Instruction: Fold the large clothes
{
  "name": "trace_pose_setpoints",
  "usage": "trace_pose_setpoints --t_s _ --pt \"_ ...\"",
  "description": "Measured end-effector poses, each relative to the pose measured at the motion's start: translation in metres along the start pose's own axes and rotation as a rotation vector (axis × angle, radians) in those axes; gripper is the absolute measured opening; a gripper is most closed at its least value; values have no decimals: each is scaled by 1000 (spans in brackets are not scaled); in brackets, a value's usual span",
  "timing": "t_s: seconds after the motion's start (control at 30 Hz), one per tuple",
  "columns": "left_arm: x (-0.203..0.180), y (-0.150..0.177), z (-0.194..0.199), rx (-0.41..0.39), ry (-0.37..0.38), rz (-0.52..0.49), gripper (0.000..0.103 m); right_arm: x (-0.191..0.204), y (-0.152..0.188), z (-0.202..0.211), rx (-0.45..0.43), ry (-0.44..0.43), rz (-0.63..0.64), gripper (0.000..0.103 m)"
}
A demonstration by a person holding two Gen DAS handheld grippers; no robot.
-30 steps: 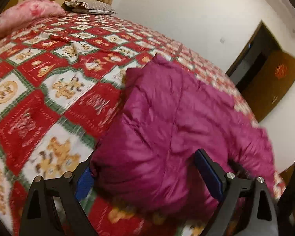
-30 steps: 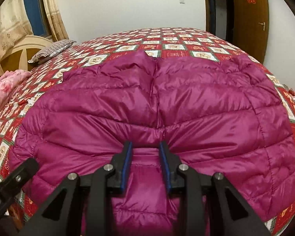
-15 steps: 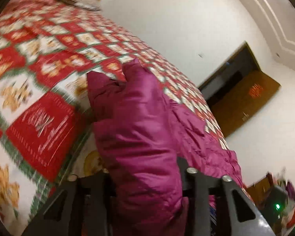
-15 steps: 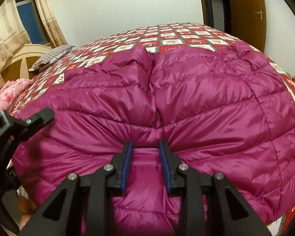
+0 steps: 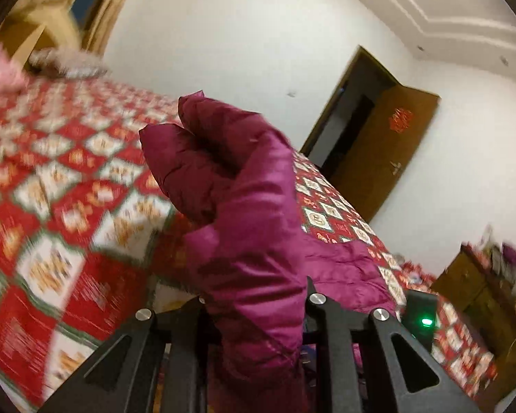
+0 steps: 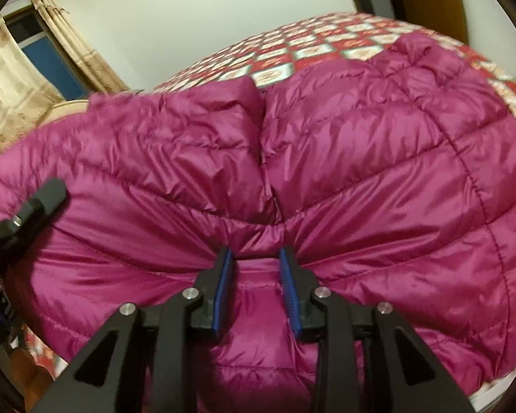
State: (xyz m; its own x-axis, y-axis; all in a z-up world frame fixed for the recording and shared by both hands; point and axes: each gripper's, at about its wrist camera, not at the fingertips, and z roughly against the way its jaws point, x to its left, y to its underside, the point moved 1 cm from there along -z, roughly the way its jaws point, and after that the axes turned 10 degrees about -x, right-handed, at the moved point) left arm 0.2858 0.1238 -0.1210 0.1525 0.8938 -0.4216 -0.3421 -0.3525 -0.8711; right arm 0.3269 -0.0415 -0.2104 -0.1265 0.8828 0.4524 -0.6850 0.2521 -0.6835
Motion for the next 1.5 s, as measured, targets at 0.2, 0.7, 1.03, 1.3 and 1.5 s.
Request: trace_pose_setpoints --t_s 0.2,0.7,1.03,1.3,1.5 --pt "-16 -6 25 -13 5 -179 19 35 15 -21 111 -266 -95 32" --pt "-109 44 -30 94 44 -558 20 -57 -23 79 -105 -136 -161 30" --pt "-135 103 -64 233 78 -690 20 -108 -33 115 -179 -31 -202 30" --pt "-146 138 -67 245 112 -838 21 -98 -80 102 -147 -98 -99 67" --pt "-138 128 -49 251 160 -813 30 -78 -82 39 63 -98 77 19"
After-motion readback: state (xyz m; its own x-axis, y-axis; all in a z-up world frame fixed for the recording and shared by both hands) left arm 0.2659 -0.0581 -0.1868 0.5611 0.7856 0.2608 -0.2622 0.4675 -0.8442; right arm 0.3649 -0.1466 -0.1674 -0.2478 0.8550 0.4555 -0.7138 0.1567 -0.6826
